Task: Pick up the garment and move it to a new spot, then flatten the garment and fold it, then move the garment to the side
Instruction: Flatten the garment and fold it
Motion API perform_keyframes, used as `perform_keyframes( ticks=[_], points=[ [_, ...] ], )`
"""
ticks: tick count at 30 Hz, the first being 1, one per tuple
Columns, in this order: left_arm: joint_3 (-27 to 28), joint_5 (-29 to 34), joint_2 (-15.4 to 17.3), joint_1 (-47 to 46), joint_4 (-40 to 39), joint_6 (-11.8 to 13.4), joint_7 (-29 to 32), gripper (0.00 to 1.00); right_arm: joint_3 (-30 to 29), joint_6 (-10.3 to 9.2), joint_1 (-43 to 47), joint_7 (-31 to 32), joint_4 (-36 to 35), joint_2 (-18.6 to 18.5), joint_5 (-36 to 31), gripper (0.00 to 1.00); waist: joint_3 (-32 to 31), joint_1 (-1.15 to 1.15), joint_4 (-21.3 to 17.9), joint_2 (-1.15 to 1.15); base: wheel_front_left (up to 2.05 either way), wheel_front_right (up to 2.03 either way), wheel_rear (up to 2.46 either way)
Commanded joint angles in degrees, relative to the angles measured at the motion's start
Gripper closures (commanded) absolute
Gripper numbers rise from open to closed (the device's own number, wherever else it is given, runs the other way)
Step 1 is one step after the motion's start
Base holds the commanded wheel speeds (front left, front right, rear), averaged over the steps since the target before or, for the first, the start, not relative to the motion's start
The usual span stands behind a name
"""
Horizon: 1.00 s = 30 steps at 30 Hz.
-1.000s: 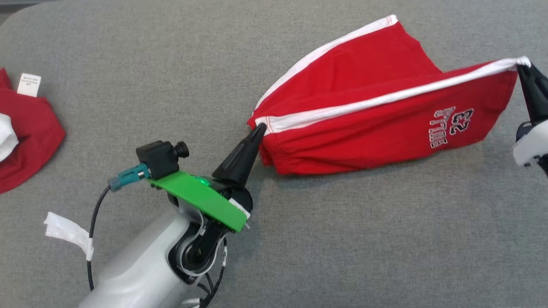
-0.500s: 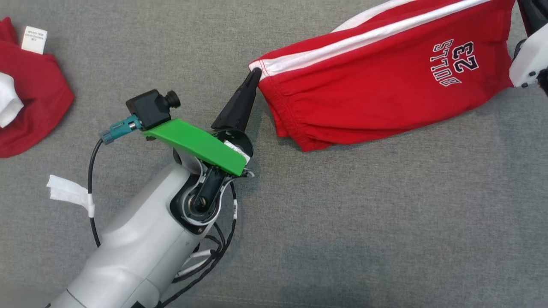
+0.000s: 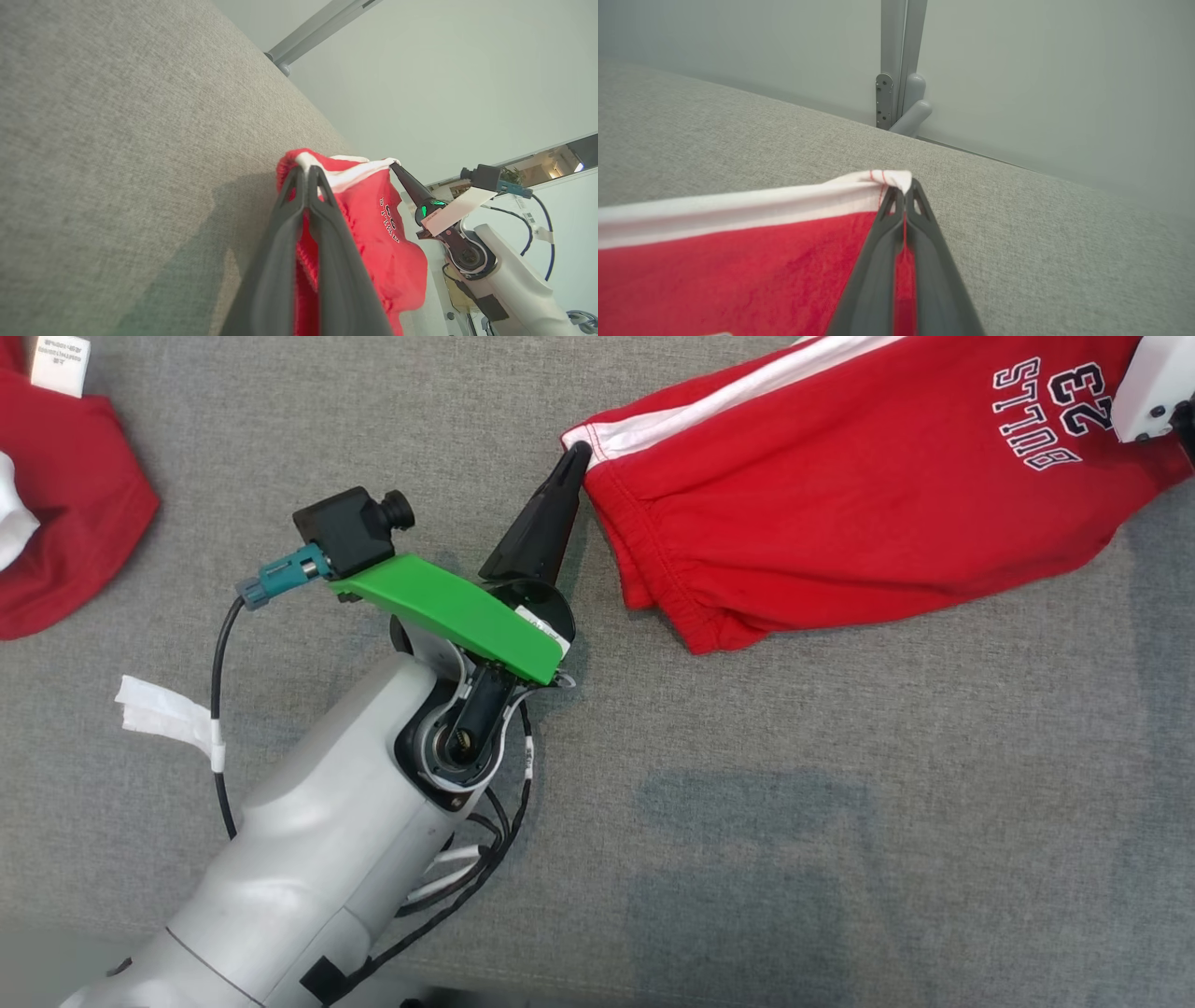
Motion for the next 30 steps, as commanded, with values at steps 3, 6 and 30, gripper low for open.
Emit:
perform_keyframes(
  ticks=[3, 6, 30],
  points=[
    [0.0, 2.0, -0.2, -0.8, 1.6, -0.2, -0.4, 0.0, 1.3, -0.1, -2.2, -3.4, 3.0, 0.4, 0.6, 0.0, 0.3, 0.0, 0.1, 0.0, 0.0, 0.0, 0.0],
    [1.0, 3.9, -0.5, -0.4, 2.7, -0.2, -0.4, 0.0, 1.7, -0.1, -2.1, -7.1, 5.3, 0.8, 0.8, 0.0, -0.5, 0.0, -0.2, 0.0, 0.0, 0.0, 0.0],
    [29.7, 61.2, -7.6, 34.0, -12.1, 5.6, -0.5, 0.0, -6.4, -0.08, 23.8, -15.2, 2.7, 3.7, 11.8, 0.0, -14.4, 0.0, 0.4, 0.0, 0.0, 0.0, 0.0]
  ],
)
